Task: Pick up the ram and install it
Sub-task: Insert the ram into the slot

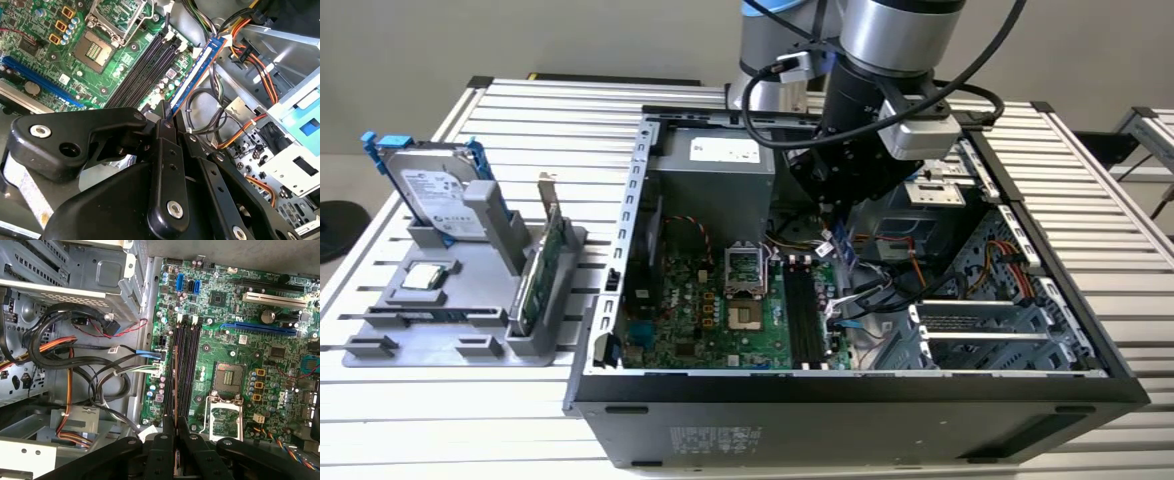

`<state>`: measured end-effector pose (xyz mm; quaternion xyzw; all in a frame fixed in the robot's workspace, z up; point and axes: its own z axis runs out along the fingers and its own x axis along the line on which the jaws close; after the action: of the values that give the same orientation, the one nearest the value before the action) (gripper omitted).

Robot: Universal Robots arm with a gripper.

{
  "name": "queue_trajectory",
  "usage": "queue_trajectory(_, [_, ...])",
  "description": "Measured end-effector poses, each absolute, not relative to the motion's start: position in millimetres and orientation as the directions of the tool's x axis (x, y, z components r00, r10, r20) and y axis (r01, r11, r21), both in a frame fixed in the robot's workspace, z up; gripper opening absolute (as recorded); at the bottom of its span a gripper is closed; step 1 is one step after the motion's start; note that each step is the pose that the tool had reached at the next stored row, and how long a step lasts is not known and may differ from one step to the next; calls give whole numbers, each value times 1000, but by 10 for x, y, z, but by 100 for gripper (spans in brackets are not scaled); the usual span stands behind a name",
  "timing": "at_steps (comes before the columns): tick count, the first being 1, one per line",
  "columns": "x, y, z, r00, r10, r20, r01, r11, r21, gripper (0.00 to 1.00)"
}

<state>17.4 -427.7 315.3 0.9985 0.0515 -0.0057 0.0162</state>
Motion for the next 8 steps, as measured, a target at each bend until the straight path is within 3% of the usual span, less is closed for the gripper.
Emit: queue_trajectory(8, [176,-4277,3078,1000,27,-12,27,-999,32,0])
